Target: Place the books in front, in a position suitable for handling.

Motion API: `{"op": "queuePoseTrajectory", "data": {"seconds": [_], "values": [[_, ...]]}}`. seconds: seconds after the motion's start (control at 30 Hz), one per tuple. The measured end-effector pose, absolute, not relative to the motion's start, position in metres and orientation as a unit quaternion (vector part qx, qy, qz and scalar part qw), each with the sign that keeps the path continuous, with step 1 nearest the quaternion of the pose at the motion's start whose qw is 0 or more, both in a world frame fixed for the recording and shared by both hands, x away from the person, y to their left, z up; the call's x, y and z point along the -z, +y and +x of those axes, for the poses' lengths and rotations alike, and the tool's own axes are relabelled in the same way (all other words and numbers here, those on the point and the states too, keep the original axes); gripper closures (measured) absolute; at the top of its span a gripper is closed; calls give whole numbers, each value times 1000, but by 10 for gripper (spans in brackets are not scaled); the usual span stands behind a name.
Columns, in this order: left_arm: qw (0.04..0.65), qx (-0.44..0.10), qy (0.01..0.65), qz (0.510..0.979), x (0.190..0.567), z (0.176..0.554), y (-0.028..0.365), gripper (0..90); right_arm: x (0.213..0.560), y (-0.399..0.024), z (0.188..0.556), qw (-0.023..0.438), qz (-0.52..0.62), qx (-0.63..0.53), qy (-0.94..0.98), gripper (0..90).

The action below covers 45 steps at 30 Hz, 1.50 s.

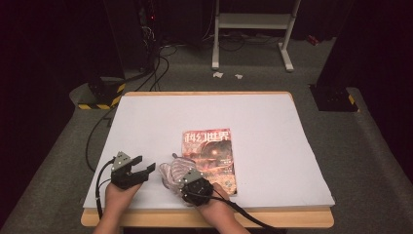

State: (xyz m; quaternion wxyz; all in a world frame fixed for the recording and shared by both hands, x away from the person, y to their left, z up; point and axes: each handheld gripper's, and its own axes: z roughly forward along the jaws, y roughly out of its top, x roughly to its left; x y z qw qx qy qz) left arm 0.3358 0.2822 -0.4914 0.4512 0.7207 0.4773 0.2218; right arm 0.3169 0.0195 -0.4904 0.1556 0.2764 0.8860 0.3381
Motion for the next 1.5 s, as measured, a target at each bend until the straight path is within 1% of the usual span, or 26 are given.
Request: {"op": "queuePoseTrajectory", "data": {"seconds": [0.17,0.2,0.27,0.3,0.33,0.37,0.43,0.47,0.5,0.67,0.87,0.97,1.03,1.1,1.4,1.5], "values": [[453,-219,479,719,491,335,283,334,490,11,318,157,282,-336,885,607],[453,-219,479,720,491,335,283,334,490,-3,319,159,296,-335,880,607],[452,-218,478,721,491,335,283,334,490,-9,320,161,303,-334,878,606],[452,-217,477,722,492,335,282,335,491,-31,322,172,321,-333,870,607],[452,-217,477,722,492,335,282,336,491,-31,322,172,321,-333,870,607],[451,-217,476,723,492,335,281,336,490,-52,323,181,346,-329,860,607],[450,-215,476,724,493,335,280,336,490,-60,324,183,355,-326,857,607],[449,-216,474,726,493,335,279,336,490,-70,325,185,370,-325,850,607],[449,-217,473,726,493,335,278,336,490,-91,329,196,394,-323,838,608],[448,-217,471,728,493,334,277,336,489,-106,342,203,416,-321,826,608],[449,-217,470,729,494,330,278,335,486,-92,364,206,412,-300,835,608],[448,-219,470,728,495,330,279,335,485,-85,366,206,405,-294,841,608],[450,-220,471,726,494,330,281,335,485,-65,368,200,390,-291,850,609],[451,-223,471,725,493,329,283,335,485,-60,369,197,385,-292,853,610],[460,-228,476,714,489,324,293,335,486,16,369,173,325,-302,879,609],[459,-230,477,713,488,322,295,335,487,23,370,174,319,-304,880,608]]}}
